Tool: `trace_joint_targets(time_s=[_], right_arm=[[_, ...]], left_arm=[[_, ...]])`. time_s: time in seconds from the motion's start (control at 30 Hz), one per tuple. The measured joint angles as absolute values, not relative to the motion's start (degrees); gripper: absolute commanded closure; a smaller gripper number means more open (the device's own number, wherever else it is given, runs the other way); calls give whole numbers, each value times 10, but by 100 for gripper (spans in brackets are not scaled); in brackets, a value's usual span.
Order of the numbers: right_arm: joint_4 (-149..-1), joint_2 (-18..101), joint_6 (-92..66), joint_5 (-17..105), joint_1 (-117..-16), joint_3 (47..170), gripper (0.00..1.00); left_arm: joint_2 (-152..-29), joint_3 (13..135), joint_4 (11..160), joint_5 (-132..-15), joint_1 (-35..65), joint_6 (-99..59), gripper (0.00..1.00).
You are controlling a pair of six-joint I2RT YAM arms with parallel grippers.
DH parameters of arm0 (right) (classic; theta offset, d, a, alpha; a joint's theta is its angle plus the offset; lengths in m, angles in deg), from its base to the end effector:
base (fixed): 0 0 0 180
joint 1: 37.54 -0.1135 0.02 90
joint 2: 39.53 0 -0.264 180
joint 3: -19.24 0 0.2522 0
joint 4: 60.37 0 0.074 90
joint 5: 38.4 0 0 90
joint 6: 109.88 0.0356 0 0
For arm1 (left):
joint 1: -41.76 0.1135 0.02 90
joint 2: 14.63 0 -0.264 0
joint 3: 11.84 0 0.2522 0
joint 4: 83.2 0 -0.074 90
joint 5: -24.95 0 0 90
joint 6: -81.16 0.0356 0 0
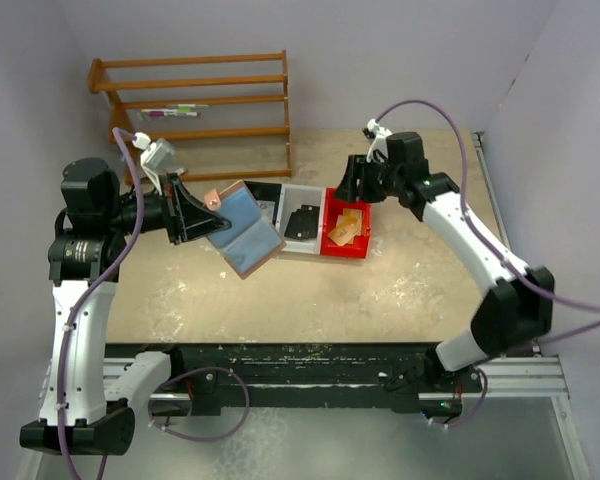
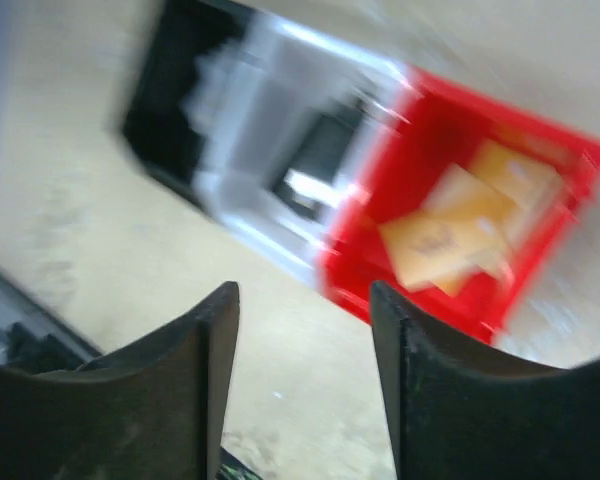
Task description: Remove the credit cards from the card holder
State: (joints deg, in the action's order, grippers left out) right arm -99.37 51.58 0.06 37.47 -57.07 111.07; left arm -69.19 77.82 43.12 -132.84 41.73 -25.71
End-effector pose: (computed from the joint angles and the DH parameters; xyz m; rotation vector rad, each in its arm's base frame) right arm 0.3387 0.1294 0.3134 -0.1294 2.2916 0.6423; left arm 0.1561 -0.0330 0.4457 0.5616 1.7966 -1.3055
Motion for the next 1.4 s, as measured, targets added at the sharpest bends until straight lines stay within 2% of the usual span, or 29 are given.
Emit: trace_joint_targets(time_s=[0.1, 0.17, 0.3, 0.37, 0.53, 0.7, 1.0, 1.4], right_arm=[[-889, 415, 22, 288, -598, 1081, 18], [-803, 345, 41, 242, -633, 1042, 11], [-656, 257, 85, 162, -709, 972, 8], [-594, 239, 107, 129, -734, 945, 9], [-510, 241, 141, 98, -763, 908, 19], [-480, 244, 155, 94, -788, 884, 29], [-468, 259, 157, 114, -804, 868, 40], [-461, 281, 156, 157, -815, 870, 43]], left_arm=[[-691, 769, 491, -1354, 417, -326, 93], [-690, 752, 545, -1372, 417, -387, 93], [-692, 717, 637, -1399, 417, -498, 93], [-695, 714, 664, -1405, 417, -533, 94], [-697, 714, 707, -1418, 417, -583, 94], [-697, 714, 723, -1423, 417, -604, 94], [-697, 714, 728, -1427, 417, -618, 94], [-697, 714, 728, -1427, 417, -623, 94]])
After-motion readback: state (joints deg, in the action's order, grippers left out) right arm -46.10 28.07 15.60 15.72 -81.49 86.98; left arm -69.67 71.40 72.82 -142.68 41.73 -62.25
